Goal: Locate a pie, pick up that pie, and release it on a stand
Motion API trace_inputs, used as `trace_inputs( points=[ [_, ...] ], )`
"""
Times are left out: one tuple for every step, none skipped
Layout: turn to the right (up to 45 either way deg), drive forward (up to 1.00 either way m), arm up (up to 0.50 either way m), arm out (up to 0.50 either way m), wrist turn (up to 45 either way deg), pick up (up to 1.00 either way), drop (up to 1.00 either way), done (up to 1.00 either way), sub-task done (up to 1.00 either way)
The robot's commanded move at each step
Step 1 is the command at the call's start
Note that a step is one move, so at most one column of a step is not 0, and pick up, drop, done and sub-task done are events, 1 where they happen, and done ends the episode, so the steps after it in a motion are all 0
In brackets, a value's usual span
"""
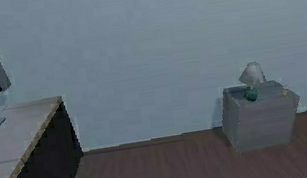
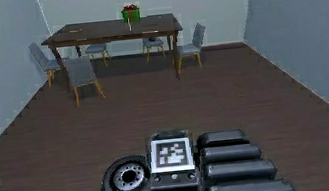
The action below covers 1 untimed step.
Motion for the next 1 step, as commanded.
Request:
trace_inputs(
  points=[
    [-3.0, 0.00, 0.00, 0.00, 0.0, 0.00, 0.00, 0.00, 0.00]
  ],
)
